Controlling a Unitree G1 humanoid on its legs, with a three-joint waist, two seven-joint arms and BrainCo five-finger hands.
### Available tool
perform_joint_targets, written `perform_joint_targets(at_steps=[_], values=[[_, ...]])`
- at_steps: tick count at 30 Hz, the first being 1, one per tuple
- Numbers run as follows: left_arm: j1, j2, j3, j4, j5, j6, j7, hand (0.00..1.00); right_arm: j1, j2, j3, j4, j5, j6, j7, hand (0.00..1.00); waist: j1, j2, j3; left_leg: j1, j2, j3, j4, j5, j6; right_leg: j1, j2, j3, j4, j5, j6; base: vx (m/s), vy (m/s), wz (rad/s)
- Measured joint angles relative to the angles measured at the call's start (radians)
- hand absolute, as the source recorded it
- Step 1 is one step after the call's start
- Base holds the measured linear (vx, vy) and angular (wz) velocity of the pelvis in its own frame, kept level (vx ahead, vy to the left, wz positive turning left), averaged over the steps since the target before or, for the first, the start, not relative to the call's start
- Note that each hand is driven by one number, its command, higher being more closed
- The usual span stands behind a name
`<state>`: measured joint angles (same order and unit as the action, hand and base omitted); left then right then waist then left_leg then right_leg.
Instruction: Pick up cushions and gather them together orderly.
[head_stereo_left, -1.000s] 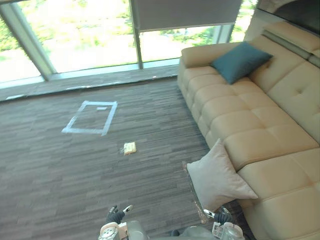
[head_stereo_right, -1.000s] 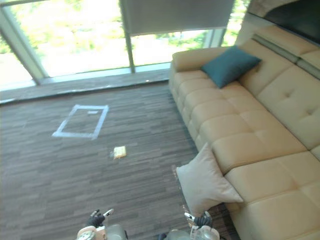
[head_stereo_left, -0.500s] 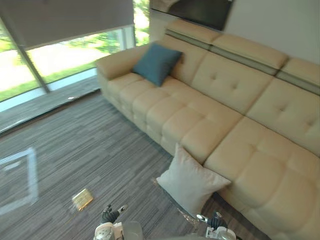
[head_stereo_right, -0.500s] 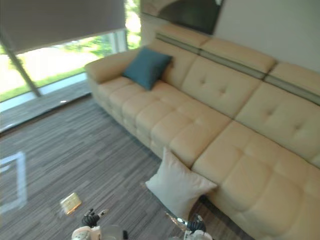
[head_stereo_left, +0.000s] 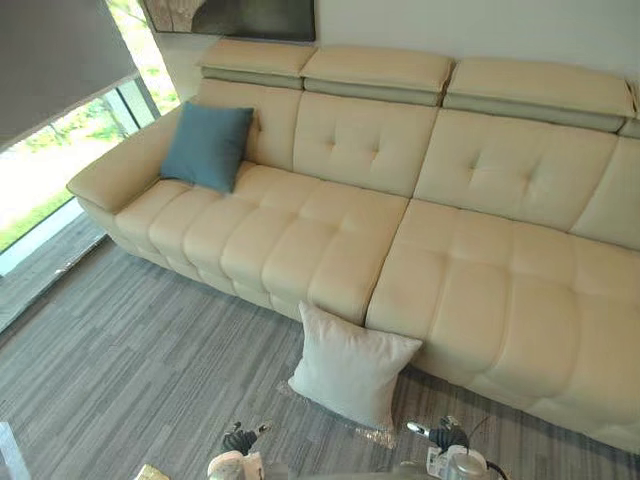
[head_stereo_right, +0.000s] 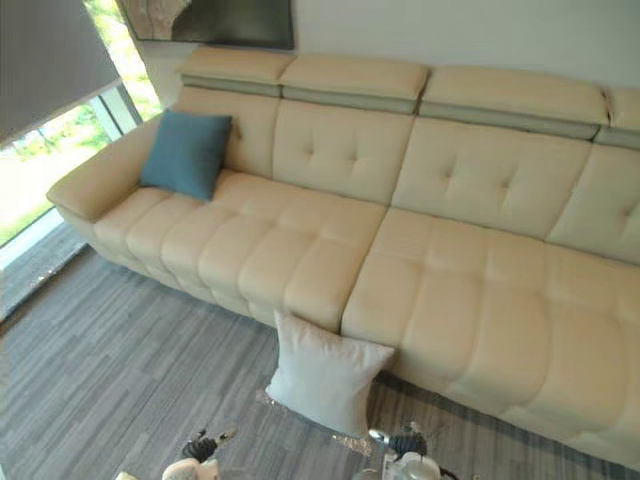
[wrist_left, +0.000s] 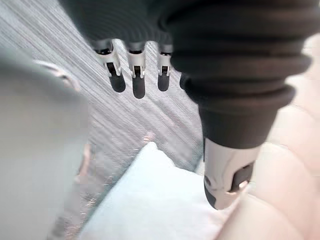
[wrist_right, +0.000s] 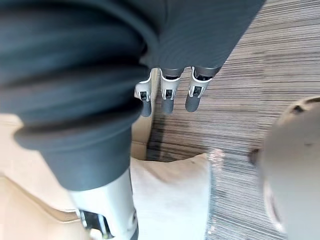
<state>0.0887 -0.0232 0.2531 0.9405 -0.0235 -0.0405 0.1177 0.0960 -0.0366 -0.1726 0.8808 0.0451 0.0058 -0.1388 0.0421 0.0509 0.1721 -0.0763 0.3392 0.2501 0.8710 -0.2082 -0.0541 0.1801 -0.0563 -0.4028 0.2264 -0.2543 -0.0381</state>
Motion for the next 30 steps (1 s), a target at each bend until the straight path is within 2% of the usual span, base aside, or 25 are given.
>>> perform_joint_targets(at_steps=[1, 3, 4, 5, 6, 7, 8, 9, 10, 12, 16, 19, 24, 26, 28, 29, 30], values=[[0.004, -0.001, 0.0, -0.018, 0.0, -0.002, -0.001, 0.0, -0.001, 0.003, -0.001, 0.0, 0.003, 0.001, 0.0, 0.0, 0.004, -0.002, 0.001, -0.031, -0.003, -0.013, 0.022, -0.015, -0.017, 0.013, 0.002, 0.02, 0.002, -0.008, 0.0, 0.13, -0.062, -0.7], [0.004, -0.001, -0.007, -0.027, 0.0, -0.002, -0.005, 0.0, 0.001, 0.005, -0.005, 0.0, 0.006, 0.003, -0.002, 0.0, 0.014, -0.006, 0.002, -0.061, -0.028, -0.023, -0.056, -0.031, -0.033, 0.028, 0.002, 0.059, 0.001, -0.015, 0.003, 0.16, 0.008, -0.69], [0.004, -0.002, -0.01, -0.027, 0.0, -0.003, -0.006, 0.0, -0.002, 0.008, -0.01, -0.001, 0.006, 0.003, -0.004, 0.0, 0.014, -0.01, 0.003, -0.063, -0.06, -0.048, -0.142, -0.032, -0.033, 0.032, -0.002, 0.079, 0.001, -0.019, 0.009, 0.24, 0.113, -0.69], [0.001, 0.0, -0.012, -0.028, -0.002, -0.005, -0.004, 0.0, -0.004, 0.013, -0.012, -0.001, 0.006, 0.004, -0.01, 0.0, 0.015, -0.019, 0.009, -0.063, -0.125, -0.122, -0.296, -0.029, -0.036, 0.031, -0.014, 0.112, 0.011, -0.027, 0.024, 0.2, 0.107, -0.59], [0.001, 0.001, -0.012, -0.028, -0.003, -0.005, -0.003, 0.0, -0.005, 0.014, -0.012, -0.001, 0.006, 0.004, -0.011, 0.0, 0.015, -0.02, 0.009, -0.061, -0.137, -0.137, -0.319, -0.026, -0.038, 0.03, -0.015, 0.118, 0.014, -0.029, 0.027, 0.2, 0.156, -0.57], [0.002, 0.001, -0.016, -0.027, -0.007, -0.007, -0.002, 0.0, -0.005, 0.014, -0.013, -0.001, 0.006, 0.003, -0.013, 0.0, 0.014, -0.019, 0.008, -0.052, -0.179, -0.2, -0.411, 0.021, -0.037, 0.028, -0.01, 0.137, 0.024, -0.036, 0.04, 0.2, 0.174, -0.4], [0.001, 0.017, -0.018, -0.026, -0.016, -0.01, 0.001, 0.0, -0.012, 0.03, -0.017, 0.007, 0.006, 0.007, -0.018, 0.0, 0.016, -0.034, 0.011, -0.026, -0.204, -0.225, -0.447, 0.028, -0.061, 0.032, -0.011, 0.17, 0.035, -0.049, 0.063, 0.2, 0.174, -0.33], [0.003, 0.028, -0.021, -0.026, -0.017, -0.012, 0.002, 0.0, -0.01, 0.04, -0.017, 0.005, 0.006, 0.008, -0.018, 0.0, 0.014, -0.054, 0.005, -0.021, -0.213, -0.219, -0.456, 0.028, -0.057, 0.03, -0.022, 0.173, 0.035, -0.046, 0.068, 0.18, 0.15, -0.26], [0.003, 0.043, -0.019, -0.025, -0.021, -0.012, 0.006, 0.0, 0.006, 0.057, -0.017, 0.005, 0.006, 0.008, -0.018, 0.0, 0.014, -0.086, -0.002, -0.01, -0.22, -0.201, -0.472, 0.025, -0.052, 0.028, -0.041, 0.18, 0.032, -0.044, 0.072, 0.13, 0.099, -0.2], [0.003, 0.059, -0.017, -0.014, -0.019, -0.012, 0.007, 0.0, 0.012, 0.08, -0.018, 0.005, 0.006, 0.009, -0.019, 0.0, 0.019, -0.107, -0.013, 0.014, -0.239, -0.166, -0.489, 0.014, -0.033, 0.029, -0.068, 0.206, 0.031, -0.027, 0.094, 0.16, 0.137, -0.28], [0.002, 0.059, -0.017, 0.005, -0.018, -0.012, 0.008, 0.0, 0.011, 0.084, -0.019, 0.005, 0.006, 0.004, -0.018, 0.0, 0.019, -0.103, -0.022, 0.054, -0.248, -0.134, -0.531, 0.017, -0.02, 0.03, -0.081, 0.232, 0.028, 0.003, 0.103, 0.08, 0.112, -0.22], [0.003, 0.051, -0.019, 0.022, -0.016, -0.012, 0.008, 0.0, 0.014, 0.081, -0.02, 0.009, 0.006, 0.003, -0.019, 0.0, 0.019, -0.087, -0.036, 0.083, -0.245, -0.112, -0.571, 0.029, -0.013, 0.032, -0.079, 0.253, 0.013, 0.031, 0.107, 0.0, 0.03, -0.22], [0.003, 0.044, -0.04, 0.032, -0.016, -0.012, 0.008, 0.0, 0.014, 0.07, -0.034, 0.008, 0.014, -0.002, -0.022, 0.0, 0.014, -0.07, -0.046, 0.129, -0.245, -0.095, -0.681, 0.096, -0.014, 0.027, -0.073, 0.264, -0.013, 0.073, 0.105, -0.07, -0.007, -0.09], [0.003, 0.046, -0.047, 0.031, -0.016, -0.012, 0.01, 0.0, 0.015, 0.07, -0.044, 0.009, 0.036, -0.002, -0.026, 0.0, 0.013, -0.072, -0.046, 0.133, -0.245, -0.095, -0.72, 0.123, -0.017, 0.014, -0.07, 0.27, -0.018, 0.079, 0.107, -0.13, -0.032, -0.05], [-0.003, 0.046, -0.047, 0.022, -0.016, -0.012, 0.012, 0.0, 0.003, 0.066, -0.048, 0.009, 0.04, -0.002, -0.032, 0.0, 0.015, -0.068, -0.025, 0.086, -0.234, -0.094, -0.708, 0.12, -0.012, -0.028, -0.063, 0.273, 0.001, 0.078, 0.107, -0.19, -0.04, -0.08], [-0.02, 0.047, -0.047, 0.019, -0.017, -0.011, 0.014, 0.0, -0.011, 0.055, -0.051, 0.007, 0.044, -0.002, -0.037, 0.0, 0.013, -0.051, -0.011, 0.033, -0.22, -0.098, -0.655, 0.1, -0.023, -0.071, -0.053, 0.276, 0.03, 0.067, 0.104, -0.26, -0.047, -0.08], [-0.036, 0.048, -0.047, 0.011, -0.018, -0.011, 0.015, 0.0, -0.026, 0.053, -0.05, 0.007, 0.046, -0.002, -0.039, 0.0, 0.013, -0.056, 0.01, -0.02, -0.211, -0.098, -0.596, 0.083, -0.027, -0.109, -0.051, 0.28, 0.065, 0.041, 0.099, -0.28, -0.048, -0.09]])
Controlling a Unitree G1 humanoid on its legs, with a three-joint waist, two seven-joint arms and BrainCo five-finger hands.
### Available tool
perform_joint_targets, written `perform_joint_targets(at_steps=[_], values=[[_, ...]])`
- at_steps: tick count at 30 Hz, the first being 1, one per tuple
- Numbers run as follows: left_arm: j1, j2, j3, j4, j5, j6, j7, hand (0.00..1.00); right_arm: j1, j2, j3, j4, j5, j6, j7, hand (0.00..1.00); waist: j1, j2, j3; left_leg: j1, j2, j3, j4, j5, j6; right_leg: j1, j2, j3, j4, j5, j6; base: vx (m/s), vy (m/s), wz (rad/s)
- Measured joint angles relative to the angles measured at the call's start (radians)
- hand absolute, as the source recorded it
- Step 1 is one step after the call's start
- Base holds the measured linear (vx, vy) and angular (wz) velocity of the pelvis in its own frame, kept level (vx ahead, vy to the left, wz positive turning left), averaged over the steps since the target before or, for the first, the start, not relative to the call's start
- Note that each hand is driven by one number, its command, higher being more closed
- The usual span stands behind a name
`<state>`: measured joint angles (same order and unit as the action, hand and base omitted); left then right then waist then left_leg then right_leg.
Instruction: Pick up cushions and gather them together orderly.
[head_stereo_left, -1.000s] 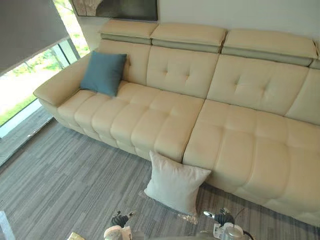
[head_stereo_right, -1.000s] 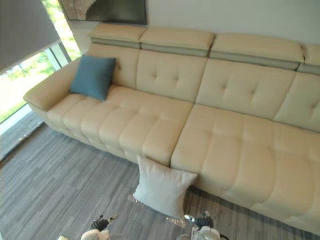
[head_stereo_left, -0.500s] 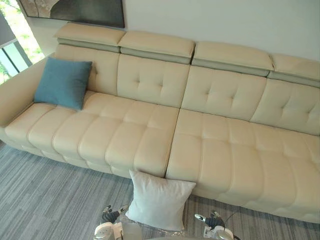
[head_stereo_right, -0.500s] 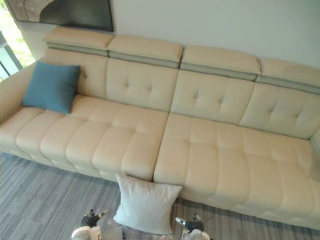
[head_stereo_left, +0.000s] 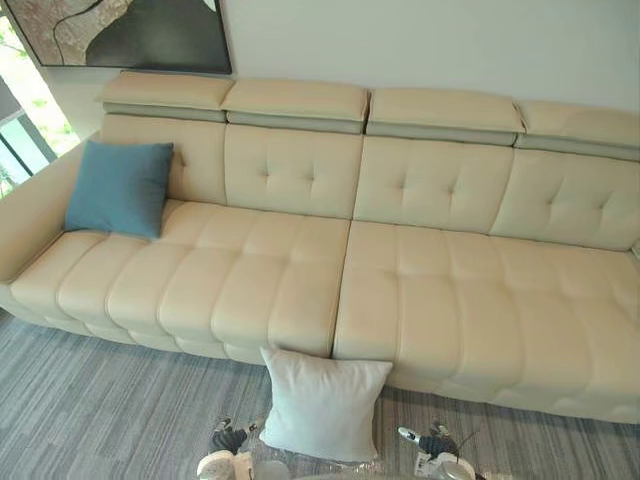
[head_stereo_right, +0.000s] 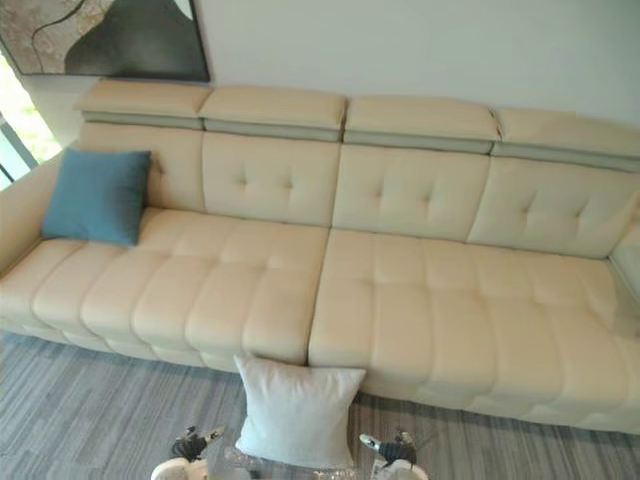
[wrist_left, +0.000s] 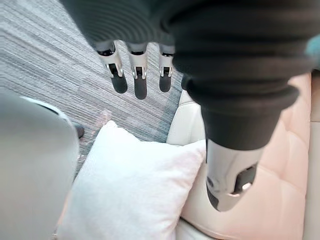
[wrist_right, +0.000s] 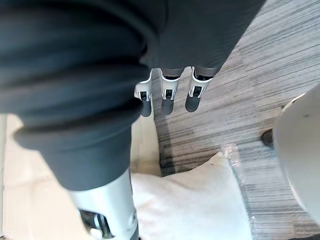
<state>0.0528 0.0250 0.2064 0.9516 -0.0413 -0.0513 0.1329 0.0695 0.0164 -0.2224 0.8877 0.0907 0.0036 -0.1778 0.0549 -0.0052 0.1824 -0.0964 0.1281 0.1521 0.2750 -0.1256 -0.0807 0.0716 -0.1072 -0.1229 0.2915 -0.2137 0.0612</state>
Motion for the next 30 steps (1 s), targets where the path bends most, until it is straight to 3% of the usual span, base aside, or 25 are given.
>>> perform_joint_targets(at_steps=[1, 2, 7, 9, 11, 18, 24, 30], values=[[-0.025, 0.007, 0.0, -0.011, -0.002, -0.001, 0.002, 0.0, -0.023, 0.001, 0.002, -0.002, 0.011, 0.0, -0.002, 0.0, 0.002, -0.012, 0.03, -0.077, 0.008, -0.003, 0.09, -0.024, 0.0, -0.063, -0.002, 0.006, 0.05, -0.055, -0.001, -0.33, -0.03, -0.05], [-0.066, 0.01, -0.009, -0.017, -0.005, 0.0, 0.014, 0.0, -0.066, -0.013, 0.001, -0.01, 0.039, 0.0, -0.013, 0.0, 0.0, 0.013, 0.078, -0.19, 0.036, -0.025, 0.215, -0.054, -0.001, -0.163, 0.012, 0.005, 0.157, -0.09, -0.011, -0.31, -0.006, -0.07], [-0.168, 0.05, -0.038, -0.085, -0.067, -0.003, 0.045, 0.0, -0.155, -0.035, -0.003, -0.106, 0.105, -0.008, -0.061, 0.0, 0.002, 0.002, 0.174, -0.484, 0.073, -0.043, 0.454, -0.095, 0.002, -0.499, 0.016, 0.039, 0.48, -0.196, -0.013, -0.28, -0.016, -0.14], [-0.227, 0.068, -0.038, -0.14, -0.119, -0.006, 0.069, 0.0, -0.221, -0.046, -0.01, -0.18, 0.15, -0.022, -0.088, 0.0, 0.001, -0.011, 0.23, -0.588, 0.086, -0.053, 0.527, -0.105, 0.002, -0.614, 0.018, 0.048, 0.57, -0.21, -0.019, -0.18, -0.02, -0.15], [-0.253, 0.076, -0.037, -0.164, -0.128, -0.008, 0.082, 0.0, -0.25, -0.053, -0.01, -0.216, 0.156, -0.024, -0.099, 0.0, 0.001, -0.021, 0.239, -0.642, 0.089, -0.053, 0.555, -0.103, 0.01, -0.672, 0.018, 0.057, 0.606, -0.211, -0.024, -0.12, -0.016, -0.08], [-0.496, 0.163, 0.012, -0.303, -0.201, -0.027, 0.128, 0.0, -0.536, -0.152, -0.012, -0.372, 0.237, -0.048, -0.148, 0.0, -0.001, -0.025, 0.353, -0.962, 0.098, -0.053, 0.703, -0.108, 0.039, -1.01, 0.013, 0.097, 0.771, -0.213, -0.014, -0.08, 0.005, -0.1], [-0.712, 0.276, 0.036, -0.312, -0.226, -0.029, 0.162, 0.0, -0.808, -0.251, -0.005, -0.373, 0.266, -0.052, -0.166, 0.0, -0.004, -0.024, 0.388, -1.212, 0.1, -0.052, 0.828, -0.118, 0.057, -1.268, 0.008, 0.123, 0.906, -0.23, 0.014, -0.03, -0.001, -0.03], [-0.866, 0.329, -0.047, -0.311, -0.237, -0.031, 0.196, 0.0, -1.009, -0.291, 0.037, -0.356, 0.266, -0.053, -0.177, 0.0, -0.003, -0.021, 0.39, -1.351, 0.089, -0.06, 0.899, -0.117, 0.066, -1.418, -0.004, 0.14, 1.003, -0.238, 0.025, -0.08, -0.015, 0.03]])
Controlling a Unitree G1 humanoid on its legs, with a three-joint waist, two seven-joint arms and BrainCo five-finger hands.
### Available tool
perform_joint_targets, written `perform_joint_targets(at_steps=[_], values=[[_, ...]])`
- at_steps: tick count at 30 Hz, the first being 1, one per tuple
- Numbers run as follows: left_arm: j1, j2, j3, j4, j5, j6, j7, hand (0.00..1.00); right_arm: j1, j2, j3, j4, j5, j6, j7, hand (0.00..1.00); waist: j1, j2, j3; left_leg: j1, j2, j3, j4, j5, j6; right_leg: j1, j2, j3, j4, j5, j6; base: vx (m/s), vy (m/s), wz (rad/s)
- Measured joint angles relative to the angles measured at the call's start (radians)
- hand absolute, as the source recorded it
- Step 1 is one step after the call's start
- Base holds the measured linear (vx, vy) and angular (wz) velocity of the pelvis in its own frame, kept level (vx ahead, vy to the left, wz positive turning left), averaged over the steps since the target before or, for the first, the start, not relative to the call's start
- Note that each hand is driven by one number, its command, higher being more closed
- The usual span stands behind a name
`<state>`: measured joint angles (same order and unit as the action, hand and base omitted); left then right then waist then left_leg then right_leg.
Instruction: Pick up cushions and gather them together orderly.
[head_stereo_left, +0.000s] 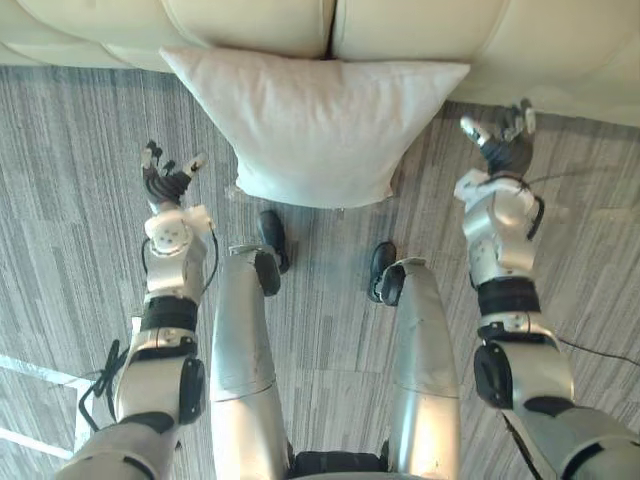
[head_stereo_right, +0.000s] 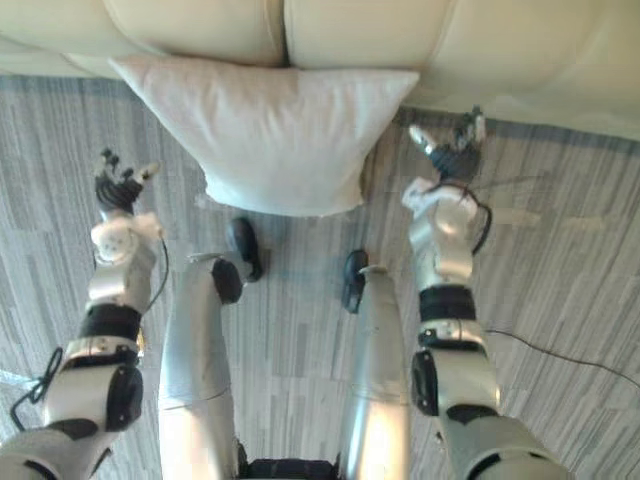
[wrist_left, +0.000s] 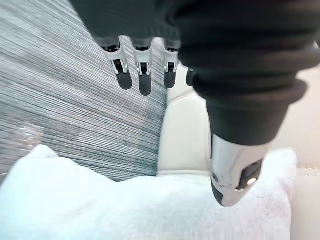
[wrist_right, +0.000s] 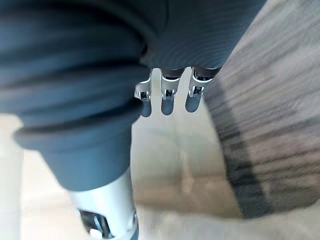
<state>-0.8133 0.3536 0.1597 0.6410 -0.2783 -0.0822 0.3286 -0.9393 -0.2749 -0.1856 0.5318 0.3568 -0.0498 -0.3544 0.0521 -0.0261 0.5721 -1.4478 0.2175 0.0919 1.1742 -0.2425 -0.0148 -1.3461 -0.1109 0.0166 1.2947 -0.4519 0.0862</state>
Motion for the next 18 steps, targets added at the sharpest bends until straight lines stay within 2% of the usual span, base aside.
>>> perform_joint_targets(at_steps=[2, 4, 9, 10, 11, 18], values=[[-0.052, 0.005, -0.052, 0.001, -0.023, -0.002, 0.001, 0.0, -0.05, 0.006, 0.004, 0.011, 0.001, 0.001, -0.001, 0.0, 0.0, 0.001, 0.0, -0.035, -0.006, 0.0, -0.002, 0.013, 0.012, -0.039, -0.007, 0.001, 0.011, 0.0, 0.0, -0.09, -0.016, 0.12], [-0.089, 0.006, -0.102, 0.001, -0.049, -0.006, 0.006, 0.0, -0.101, 0.021, 0.003, 0.029, 0.009, 0.0, -0.003, 0.0, 0.0, 0.001, 0.001, -0.059, -0.009, 0.0, -0.004, 0.028, 0.006, -0.065, -0.012, -0.001, 0.017, 0.008, -0.012, -0.07, -0.008, 0.08], [-0.208, -0.016, -0.245, -0.001, -0.141, -0.052, 0.049, 0.0, -0.207, 0.104, -0.005, 0.056, 0.083, -0.002, -0.019, 0.0, -0.004, 0.006, 0.005, -0.089, -0.027, -0.013, -0.014, 0.047, 0.001, -0.087, -0.02, -0.005, 0.017, 0.012, -0.015, -0.02, 0.009, 0.1], [-0.225, -0.02, -0.267, -0.001, -0.152, -0.054, 0.064, 0.0, -0.22, 0.121, -0.009, 0.063, 0.087, -0.007, -0.027, 1.0, -0.005, 0.006, 0.005, -0.089, -0.029, -0.014, -0.014, 0.047, 0.0, -0.087, -0.024, -0.008, 0.017, 0.012, -0.015, 0.0, 0.014, 0.11], [-0.241, -0.027, -0.282, -0.001, -0.16, -0.054, 0.079, 1.0, -0.233, 0.127, -0.012, 0.078, 0.096, -0.02, -0.04, 1.0, -0.008, 0.006, 0.005, -0.089, -0.034, -0.015, -0.016, 0.047, 0.0, -0.086, -0.028, -0.009, 0.017, 0.011, -0.015, 0.01, 0.023, 0.1], [-0.272, -0.029, -0.324, 0.001, -0.245, -0.066, 0.136, 1.0, -0.25, 0.097, 0.004, 0.122, 0.165, -0.022, -0.039, 1.0, -0.015, 0.006, 0.005, -0.089, -0.044, -0.021, -0.02, 0.061, -0.004, -0.085, -0.031, -0.012, 0.024, 0.012, -0.016, -0.02, 0.012, 0.05]])
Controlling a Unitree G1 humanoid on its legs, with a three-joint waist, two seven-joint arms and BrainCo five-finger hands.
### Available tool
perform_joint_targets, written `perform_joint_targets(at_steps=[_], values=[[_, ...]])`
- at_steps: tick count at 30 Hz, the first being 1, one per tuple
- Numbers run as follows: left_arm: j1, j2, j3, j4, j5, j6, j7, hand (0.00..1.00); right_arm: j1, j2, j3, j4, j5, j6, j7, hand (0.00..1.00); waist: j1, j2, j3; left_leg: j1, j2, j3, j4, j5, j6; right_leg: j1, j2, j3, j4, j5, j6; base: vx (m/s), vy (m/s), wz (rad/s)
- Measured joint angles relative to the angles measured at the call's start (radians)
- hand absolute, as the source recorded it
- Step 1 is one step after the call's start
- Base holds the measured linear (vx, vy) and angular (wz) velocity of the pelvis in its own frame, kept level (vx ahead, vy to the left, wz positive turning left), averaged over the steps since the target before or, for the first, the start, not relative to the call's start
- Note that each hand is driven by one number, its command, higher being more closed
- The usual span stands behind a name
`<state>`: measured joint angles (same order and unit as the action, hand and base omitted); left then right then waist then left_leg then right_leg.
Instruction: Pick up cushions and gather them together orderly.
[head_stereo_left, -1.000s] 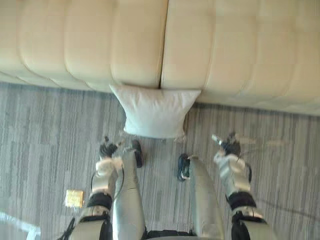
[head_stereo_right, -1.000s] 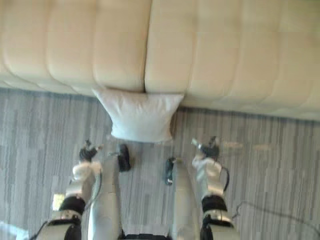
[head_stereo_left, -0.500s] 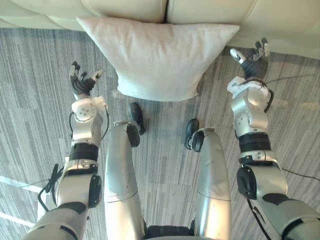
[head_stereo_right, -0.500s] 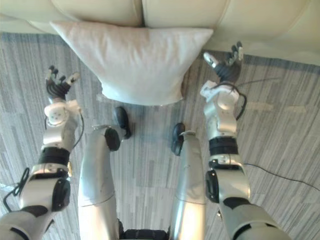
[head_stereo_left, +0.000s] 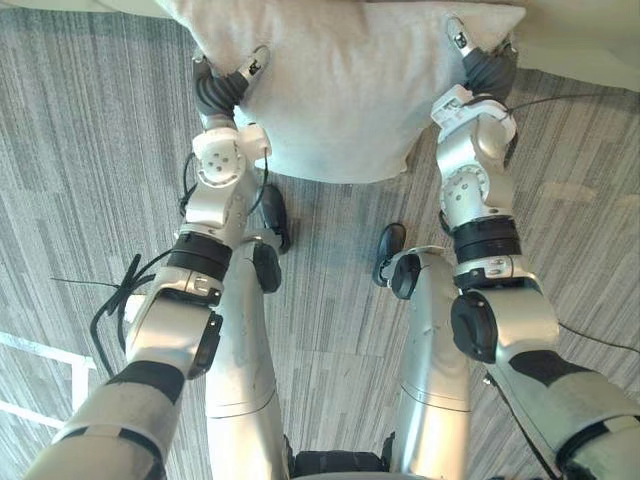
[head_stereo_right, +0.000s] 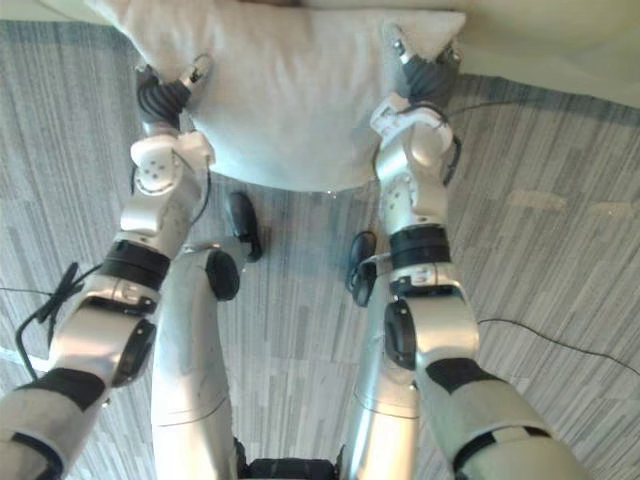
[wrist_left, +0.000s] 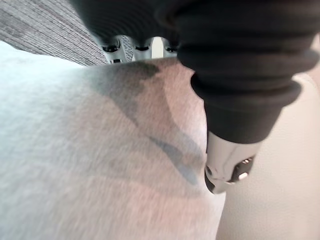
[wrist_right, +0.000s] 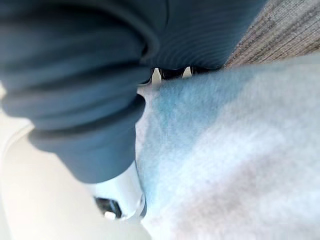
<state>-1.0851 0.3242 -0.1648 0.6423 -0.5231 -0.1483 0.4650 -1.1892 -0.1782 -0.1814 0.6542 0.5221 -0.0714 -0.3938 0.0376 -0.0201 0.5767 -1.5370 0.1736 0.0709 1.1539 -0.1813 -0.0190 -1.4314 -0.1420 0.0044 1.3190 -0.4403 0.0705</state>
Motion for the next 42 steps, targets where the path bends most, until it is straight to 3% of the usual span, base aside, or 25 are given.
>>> perform_joint_targets(at_steps=[6, 11, 15, 22, 25, 28, 31, 32, 34, 37, 40, 41, 42], values=[[-0.019, -0.004, -0.024, -0.005, -0.032, -0.035, 0.035, 1.0, -0.003, -0.022, 0.051, 0.0, 0.071, -0.024, -0.006, 1.0, -0.01, 0.0, 0.0, 0.012, -0.013, -0.006, 0.001, 0.015, 0.002, 0.015, -0.011, -0.008, 0.004, 0.005, -0.005, -0.03, 0.021, 0.06], [0.043, -0.028, -0.053, -0.108, -0.031, -0.053, 0.061, 1.0, 0.059, -0.018, 0.152, -0.064, 0.078, -0.062, -0.047, 1.0, -0.023, -0.003, -0.002, 0.12, -0.016, -0.004, -0.024, 0.014, 0.002, 0.128, -0.015, -0.011, -0.025, 0.006, -0.003, -0.01, 0.008, 0.02], [0.157, -0.081, -0.061, -0.268, -0.014, -0.098, 0.081, 1.0, 0.235, 0.017, 0.156, -0.234, 0.067, -0.121, -0.078, 1.0, -0.022, -0.005, -0.004, 0.276, -0.01, -0.002, -0.097, 0.011, -0.001, 0.286, -0.012, -0.029, -0.113, 0.018, -0.004, -0.03, -0.016, -0.06], [0.445, -0.221, -0.061, -0.472, 0.068, -0.096, 0.081, 1.0, 0.572, 0.117, 0.159, -0.493, -0.03, -0.137, -0.12, 1.0, -0.021, -0.007, -0.015, 0.604, -0.011, 0.008, -0.286, 0.022, -0.012, 0.629, 0.001, -0.065, -0.343, 0.063, -0.013, 0.05, -0.013, -0.02], [0.637, -0.283, -0.063, -0.602, 0.137, -0.078, 0.08, 1.0, 0.766, 0.14, 0.211, -0.649, -0.099, -0.137, -0.121, 1.0, -0.014, -0.007, -0.055, 0.783, -0.026, 0.022, -0.391, 0.028, -0.02, 0.814, 0.001, -0.083, -0.474, 0.08, -0.008, 0.17, -0.009, 0.05], [0.766, -0.311, -0.078, -0.655, 0.187, -0.076, 0.074, 1.0, 0.906, 0.141, 0.259, -0.713, -0.156, -0.138, -0.117, 1.0, -0.003, -0.007, -0.132, 0.865, -0.029, 0.031, -0.478, 0.034, -0.027, 0.9, 0.003, -0.092, -0.574, 0.098, -0.005, 0.17, 0.014, 0.02], [0.891, -0.313, -0.1, -0.713, 0.219, -0.072, 0.044, 1.0, 1.045, 0.154, 0.283, -0.777, -0.212, -0.133, -0.095, 1.0, -0.001, -0.009, -0.178, 0.977, -0.043, 0.031, -0.546, 0.036, -0.03, 1.03, 0.004, -0.111, -0.675, 0.112, -0.001, 0.18, 0.014, 0.11], [0.94, -0.314, -0.107, -0.721, 0.222, -0.07, 0.029, 1.0, 1.103, 0.162, 0.289, -0.789, -0.219, -0.133, -0.082, 1.0, -0.001, -0.01, -0.222, 1.007, -0.05, 0.029, -0.572, 0.032, -0.032, 1.063, 0.003, -0.119, -0.715, 0.116, 0.002, 0.21, 0.02, 0.13], [1.006, -0.313, -0.112, -0.75, 0.23, -0.065, 0.004, 1.0, 1.166, 0.163, 0.306, -0.8, -0.259, -0.136, -0.062, 1.0, -0.003, -0.013, -0.241, 1.069, -0.06, 0.028, -0.597, -0.005, -0.037, 1.139, -0.002, -0.126, -0.737, 0.12, 0.001, 0.19, 0.004, 0.07], [1.067, -0.291, -0.118, -0.751, 0.231, -0.051, -0.027, 1.0, 1.223, 0.169, 0.305, -0.768, -0.289, -0.117, -0.025, 1.0, -0.015, -0.016, -0.244, 1.177, -0.061, 0.024, -0.604, -0.043, -0.034, 1.123, -0.007, -0.1, -0.532, 0.219, -0.031, 0.13, 0.008, 0.05], [1.083, -0.258, -0.133, -0.75, 0.231, -0.037, -0.037, 1.0, 1.232, 0.174, 0.303, -0.723, -0.289, -0.115, -0.005, 1.0, -0.029, -0.035, -0.257, 1.246, -0.067, 0.022, -0.666, -0.044, -0.03, 1.108, -0.016, -0.099, -0.462, 0.315, -0.068, 0.16, -0.006, -0.01], [1.085, -0.246, -0.135, -0.746, 0.231, -0.031, -0.037, 1.0, 1.222, 0.176, 0.303, -0.689, -0.289, -0.114, 0.003, 1.0, -0.03, -0.046, -0.263, 1.288, -0.075, 0.015, -0.727, -0.033, -0.012, 1.068, -0.021, -0.101, -0.43, 0.361, -0.125, 0.16, -0.004, -0.34], [1.089, -0.233, -0.139, -0.739, 0.231, -0.03, -0.038, 1.0, 1.22, 0.172, 0.303, -0.657, -0.289, -0.112, 0.01, 1.0, -0.034, -0.052, -0.274, 1.321, -0.075, 0.013, -0.776, -0.031, -0.01, 1.069, -0.005, -0.098, -0.487, 0.308, -0.108, 0.22, 0.008, -0.45]])
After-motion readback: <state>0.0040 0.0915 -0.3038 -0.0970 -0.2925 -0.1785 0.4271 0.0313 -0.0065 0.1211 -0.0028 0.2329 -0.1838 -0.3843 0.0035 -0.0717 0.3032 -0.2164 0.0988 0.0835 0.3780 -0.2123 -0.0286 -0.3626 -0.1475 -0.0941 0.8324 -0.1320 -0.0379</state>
